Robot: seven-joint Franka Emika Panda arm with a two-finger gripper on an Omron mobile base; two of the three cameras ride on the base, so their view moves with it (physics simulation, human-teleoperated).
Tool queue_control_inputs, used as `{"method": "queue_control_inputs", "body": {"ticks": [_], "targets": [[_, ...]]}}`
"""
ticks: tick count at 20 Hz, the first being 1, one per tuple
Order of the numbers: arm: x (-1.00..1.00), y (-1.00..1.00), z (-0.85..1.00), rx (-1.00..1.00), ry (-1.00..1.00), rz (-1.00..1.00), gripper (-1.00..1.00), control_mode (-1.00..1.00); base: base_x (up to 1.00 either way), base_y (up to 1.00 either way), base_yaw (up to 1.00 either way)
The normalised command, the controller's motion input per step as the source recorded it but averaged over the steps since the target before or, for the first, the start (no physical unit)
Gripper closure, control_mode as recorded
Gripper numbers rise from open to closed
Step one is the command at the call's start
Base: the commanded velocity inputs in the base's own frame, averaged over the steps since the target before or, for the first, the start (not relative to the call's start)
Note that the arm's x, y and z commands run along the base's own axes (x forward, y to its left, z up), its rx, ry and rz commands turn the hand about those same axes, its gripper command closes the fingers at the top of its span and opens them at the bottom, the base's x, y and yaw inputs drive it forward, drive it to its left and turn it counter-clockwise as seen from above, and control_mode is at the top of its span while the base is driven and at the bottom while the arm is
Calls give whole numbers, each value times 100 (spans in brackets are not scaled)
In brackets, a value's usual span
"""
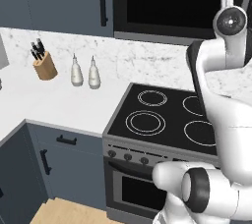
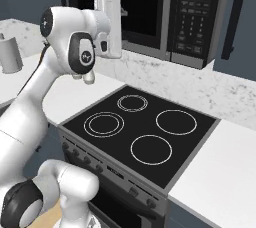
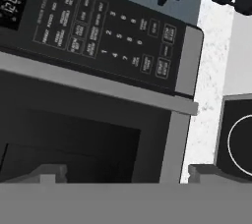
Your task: Pick the bell pepper from the sink and place it in the bowl. Then pick the bowl and place it in the microwave. Then close the microwave door and press the start button.
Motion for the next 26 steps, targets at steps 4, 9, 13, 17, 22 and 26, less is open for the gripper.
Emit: {"method": "queue_control_inputs", "body": {"ticks": [4, 9, 13, 17, 22, 26], "targets": [[-90, 8, 11, -20, 15, 7, -100, -100, 0, 0, 0], [-68, 6, 9, -24, 38, 14, -100, -100, 0, 0, 0], [-60, 7, 12, -23, 41, 20, -100, -100, 0, 0, 0], [-58, 3, 3, -22, 33, 15, -100, -100, 0, 0, 0], [-56, 0, 0, -25, 25, 12, -100, -100, 0, 0, 0], [-35, 1, 0, -34, 17, 16, 100, -100, 0, 0, 0]]}}
